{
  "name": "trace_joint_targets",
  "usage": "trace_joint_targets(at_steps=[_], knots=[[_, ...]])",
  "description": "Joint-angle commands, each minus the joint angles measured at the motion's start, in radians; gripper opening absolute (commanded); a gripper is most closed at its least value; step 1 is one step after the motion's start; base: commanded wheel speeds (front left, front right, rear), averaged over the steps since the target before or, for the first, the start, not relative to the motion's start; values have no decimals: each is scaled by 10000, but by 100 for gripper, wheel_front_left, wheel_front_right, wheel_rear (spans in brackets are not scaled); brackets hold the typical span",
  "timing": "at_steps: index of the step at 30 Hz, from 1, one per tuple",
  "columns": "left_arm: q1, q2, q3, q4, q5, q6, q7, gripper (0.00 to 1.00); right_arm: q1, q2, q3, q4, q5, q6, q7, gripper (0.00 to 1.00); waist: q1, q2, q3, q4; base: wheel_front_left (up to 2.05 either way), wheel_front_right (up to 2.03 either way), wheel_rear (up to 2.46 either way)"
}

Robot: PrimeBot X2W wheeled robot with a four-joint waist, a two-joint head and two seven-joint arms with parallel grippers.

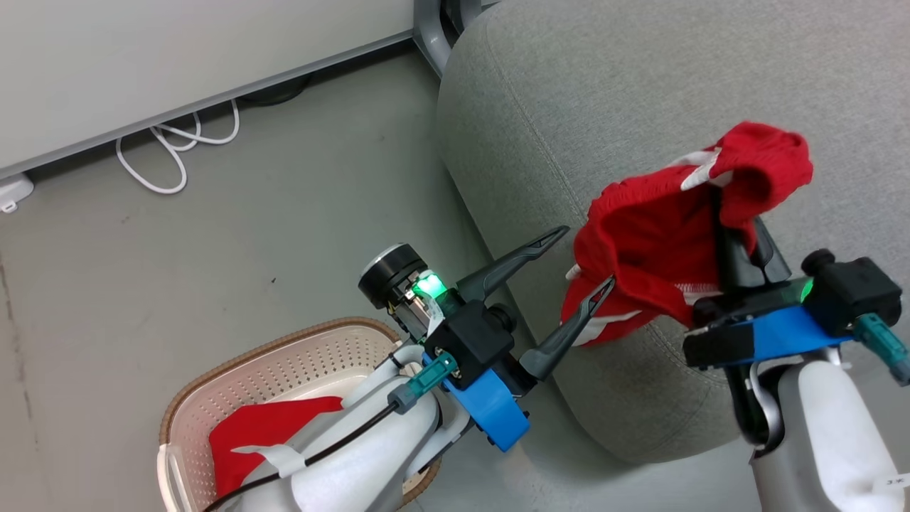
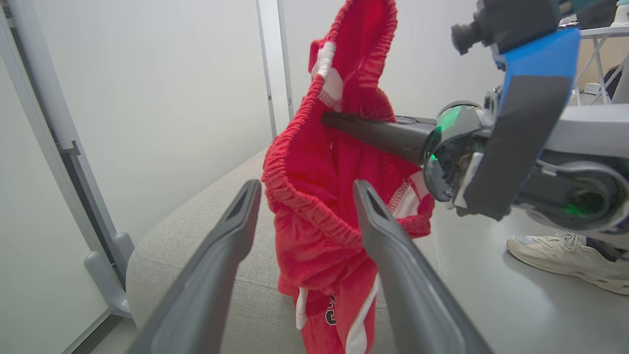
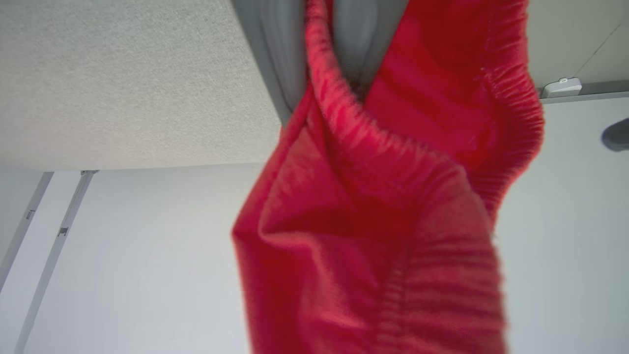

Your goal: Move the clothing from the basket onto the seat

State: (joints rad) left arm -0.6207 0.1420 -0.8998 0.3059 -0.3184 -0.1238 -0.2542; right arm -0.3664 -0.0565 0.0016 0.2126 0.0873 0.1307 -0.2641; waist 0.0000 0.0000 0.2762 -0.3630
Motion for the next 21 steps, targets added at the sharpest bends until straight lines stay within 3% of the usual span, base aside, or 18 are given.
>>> trace_joint_targets(at_steps=[1, 8, 13, 21], knots=[[-199, 68, 24, 19, -7, -14, -51, 100, -206, 22, -70, -112, -68, 2, -8, 0, 0, 0, 84, 69, 0, 0, 0], [-684, 186, 162, -125, 142, 136, 49, 100, -1655, -442, -724, -481, 49, 2, -8, 0, 0, 0, 867, 363, 0, 0, 0], [-1229, 300, 227, -309, 333, 185, 210, 100, -3279, -858, -1740, -736, 203, 2, -7, 0, 0, 0, 1916, 572, 0, 0, 0], [-2107, 385, 170, -590, 691, 169, 388, 100, -5511, -2063, -3423, -701, 213, 2, -6, 0, 0, 0, 3481, 868, 0, 0, 0]])
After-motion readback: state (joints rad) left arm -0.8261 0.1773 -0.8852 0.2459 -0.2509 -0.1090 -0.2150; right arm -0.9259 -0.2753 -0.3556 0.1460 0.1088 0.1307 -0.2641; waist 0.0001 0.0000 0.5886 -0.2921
